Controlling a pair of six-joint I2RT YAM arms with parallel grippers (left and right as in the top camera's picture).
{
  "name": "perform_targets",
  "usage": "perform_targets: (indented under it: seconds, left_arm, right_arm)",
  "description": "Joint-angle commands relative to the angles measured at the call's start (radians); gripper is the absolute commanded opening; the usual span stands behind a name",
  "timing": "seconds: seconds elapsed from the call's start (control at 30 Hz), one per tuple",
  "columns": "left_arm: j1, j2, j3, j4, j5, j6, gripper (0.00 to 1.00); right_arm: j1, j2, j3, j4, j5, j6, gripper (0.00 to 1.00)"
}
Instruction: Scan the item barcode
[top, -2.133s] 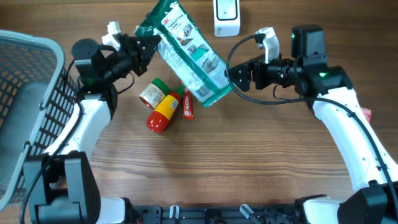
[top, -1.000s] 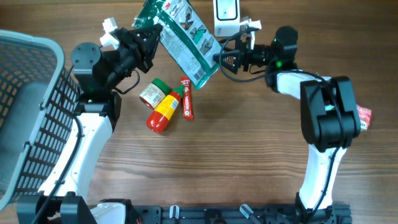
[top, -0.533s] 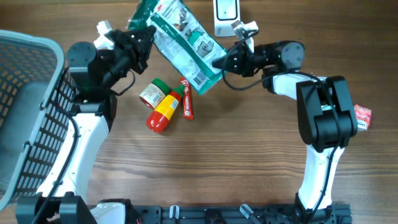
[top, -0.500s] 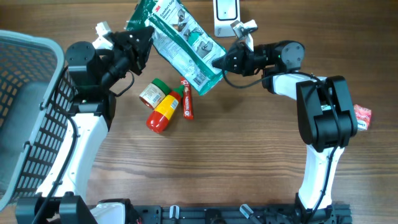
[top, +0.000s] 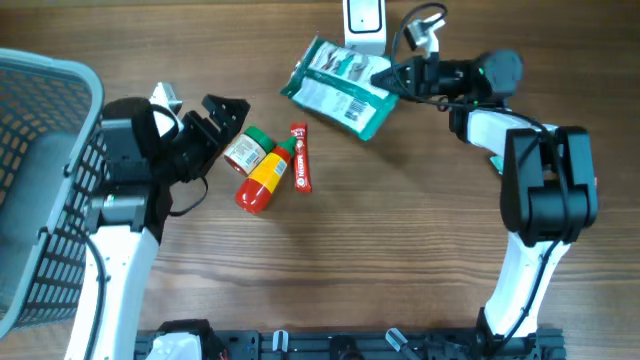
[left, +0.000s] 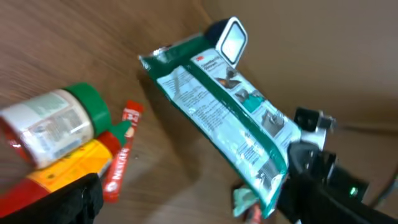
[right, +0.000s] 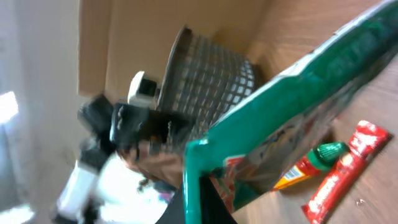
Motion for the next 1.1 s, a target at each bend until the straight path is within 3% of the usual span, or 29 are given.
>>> perform_targets:
  seconds: [0.0,0.1,0.17,0.43,0.57,0.67,0.8,1.0,1.07]
  left_arm:
    - [0.0,-0.02,0.001,-0.054,-0.081,0.111,1.0]
    - [0.0,-0.019,0.001,-0.092,-0.092,0.161,1.0]
    - [0.0,-0.019,0.001,-0.098,-0.096,0.18,1.0]
    - [0.0,-0.02,0.001,-0.121,-0.099,0.215,1.0]
    - [0.0,-0.082,0.001,-0.291,-0.101,0.484,0.99]
    - [0.0,-0.179,0.001,-0.445,-0.251,0.624,0.99]
    - [0.0,-0.258,0.001,-0.452,-0.264,0.621,1.0]
    - [0.0,-0.227,0.001,-0.454,-0.264,0.621,1.0]
    - [0.0,-0.215,0.001,-0.454,-0.264,0.621,1.0]
  right_arm:
    - [0.065,-0.019,0.034,0.013,0.04,-0.033,0.04]
    - [0.069,-0.019,0.101,0.344,-0.071,0.265,0.04]
    - [0.065,-0.058,0.1,0.355,-0.068,0.306,0.04]
    - [0.063,-0.307,0.074,0.354,-0.071,0.306,0.04]
    - [0.005,-0.328,0.047,0.354,-0.071,0.302,0.04]
    - [-0.005,-0.328,-0.011,0.354,-0.071,0.289,0.04]
    - [-0.003,-0.337,-0.019,0.354,-0.07,0.291,0.04]
    - [-0.004,-0.346,-0.019,0.355,-0.069,0.279,0.04]
    - [0.002,-0.344,-0.018,0.342,-0.095,0.086,0.04]
